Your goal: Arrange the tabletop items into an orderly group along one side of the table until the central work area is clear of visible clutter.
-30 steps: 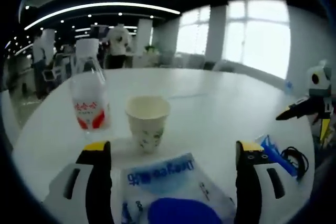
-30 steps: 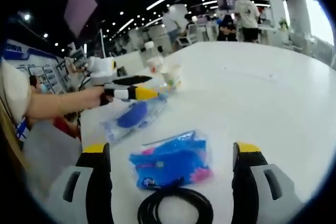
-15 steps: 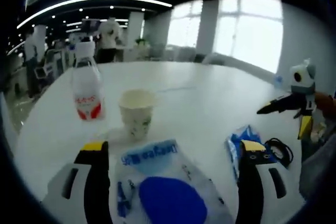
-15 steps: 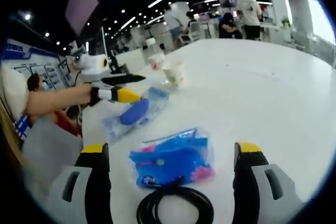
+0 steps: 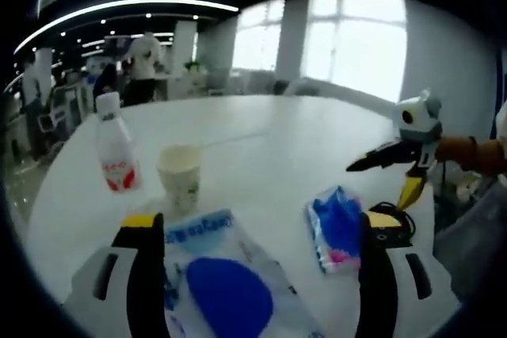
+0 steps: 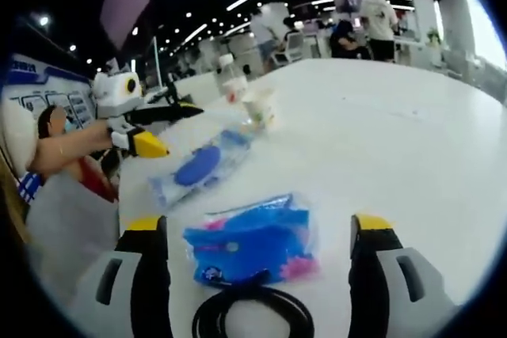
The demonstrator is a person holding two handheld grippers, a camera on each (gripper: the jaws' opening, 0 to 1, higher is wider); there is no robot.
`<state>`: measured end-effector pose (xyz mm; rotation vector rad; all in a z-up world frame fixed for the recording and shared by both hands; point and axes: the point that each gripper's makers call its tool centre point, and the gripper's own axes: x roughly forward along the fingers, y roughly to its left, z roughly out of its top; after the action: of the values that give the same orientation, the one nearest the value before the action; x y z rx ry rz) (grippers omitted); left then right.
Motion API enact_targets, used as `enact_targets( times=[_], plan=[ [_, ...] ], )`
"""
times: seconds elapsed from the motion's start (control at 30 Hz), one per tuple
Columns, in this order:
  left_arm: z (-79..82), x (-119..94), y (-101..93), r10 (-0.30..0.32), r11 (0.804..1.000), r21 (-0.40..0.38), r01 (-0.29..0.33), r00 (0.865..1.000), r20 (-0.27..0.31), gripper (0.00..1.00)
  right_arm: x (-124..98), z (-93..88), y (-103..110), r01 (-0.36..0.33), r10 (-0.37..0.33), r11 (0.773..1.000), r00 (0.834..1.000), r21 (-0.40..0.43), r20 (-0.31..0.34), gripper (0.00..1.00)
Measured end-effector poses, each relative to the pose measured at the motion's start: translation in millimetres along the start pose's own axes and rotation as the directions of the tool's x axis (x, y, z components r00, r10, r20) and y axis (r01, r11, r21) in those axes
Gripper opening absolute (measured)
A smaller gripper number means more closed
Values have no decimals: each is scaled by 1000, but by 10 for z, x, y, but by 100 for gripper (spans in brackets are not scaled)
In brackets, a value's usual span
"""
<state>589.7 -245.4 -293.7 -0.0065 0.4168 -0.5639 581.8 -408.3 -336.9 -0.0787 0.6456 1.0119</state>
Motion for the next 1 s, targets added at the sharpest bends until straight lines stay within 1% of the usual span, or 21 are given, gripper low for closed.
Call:
enact_targets(
  times=[0.1, 0.17, 0.27, 0.37, 0.5, 0.53, 0.63, 0.73, 0.83, 0.9, 1.0],
  plan=[
    [60, -45, -42, -14, 1000, -8, 14, 1000, 15, 99, 28, -19, -12, -6, 6, 1000, 1000, 5, -9, 92],
    [88, -79, -81, -19, 1000, -9, 19, 1000, 16, 99, 54, -26, -10, -17, 17, 999, 1000, 36, -9, 91],
    [101, -125, -132, -25, 1000, -3, 25, 1000, 7, 99, 75, -21, -4, -23, 24, 999, 1000, 45, -7, 90],
    [121, -174, -197, -33, 999, 13, 33, 999, 4, 99, 108, -26, -31, -13, 14, 1000, 1000, 26, -12, 89],
    [210, -254, -286, -39, 999, 14, 38, 999, 30, 99, 163, -57, -91, -1, 1, 1000, 1000, 2, -23, 86],
    [229, -267, -305, -41, 999, 14, 40, 999, 35, 99, 171, -32, -112, 5, -5, 1000, 1000, -17, -7, 84],
    [249, -285, -340, -43, 999, 16, 42, 998, 36, 99, 194, -36, -147, 12, -12, 1000, 1000, -27, -2, 82],
    [240, -303, -373, -43, 999, 20, 42, 999, 23, 99, 228, -65, -172, 10, -10, 1000, 1000, -26, -8, 79],
    [235, -322, -389, -40, 999, 19, 39, 999, 22, 99, 257, -115, -195, 13, -14, 999, 1000, -38, -24, 74],
    [218, -331, -385, -30, 999, 10, 30, 999, 17, 99, 264, -141, -215, 23, -25, 999, 999, -49, -32, 69],
    [155, -348, -364, -13, 1000, 18, 13, 1000, 0, 99, 268, -165, -236, 37, -39, 997, 998, -66, -39, 60]
  ],
)
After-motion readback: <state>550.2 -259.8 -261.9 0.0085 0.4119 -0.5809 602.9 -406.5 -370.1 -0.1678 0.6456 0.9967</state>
